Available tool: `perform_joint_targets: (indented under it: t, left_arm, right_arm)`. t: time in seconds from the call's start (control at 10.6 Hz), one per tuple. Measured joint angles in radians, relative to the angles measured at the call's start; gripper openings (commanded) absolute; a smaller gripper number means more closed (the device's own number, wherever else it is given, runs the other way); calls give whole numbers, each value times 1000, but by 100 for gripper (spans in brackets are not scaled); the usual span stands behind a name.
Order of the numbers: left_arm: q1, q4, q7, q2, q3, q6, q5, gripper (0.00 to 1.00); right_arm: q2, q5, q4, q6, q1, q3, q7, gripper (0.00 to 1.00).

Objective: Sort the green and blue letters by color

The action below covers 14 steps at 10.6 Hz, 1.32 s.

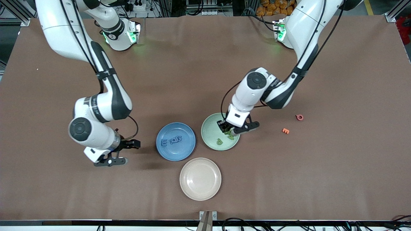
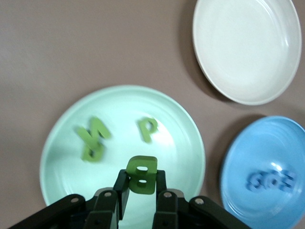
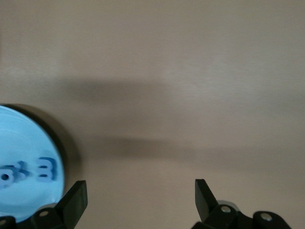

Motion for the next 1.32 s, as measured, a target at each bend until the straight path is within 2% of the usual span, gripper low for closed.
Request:
perform_joint_targets:
  t: [0.09,0.56,0.94,1.13,1.32]
  left_arm:
    - [-23,4,-32,1,3,0,0,100]
    - [-29,7,-42,7,22,-1,0,100]
    - [-9,15,-42,5,118,-6,7,100]
    - [57,16,-7,3,150,-24,39,100]
    - [162,27,135,-15,146,-90,40,100]
  right_arm:
    - [-13,0,7,-29,-25,-1,-32,100]
    - [-90,0,16,-202,-143,-2,-134,100]
    - [-161,-1,19,-376,-202,-11,-140,100]
    - [-215,-1,20,-484,-210,-15,-140,100]
    - [-273,-1,22,-591,-213,-25,-139,100]
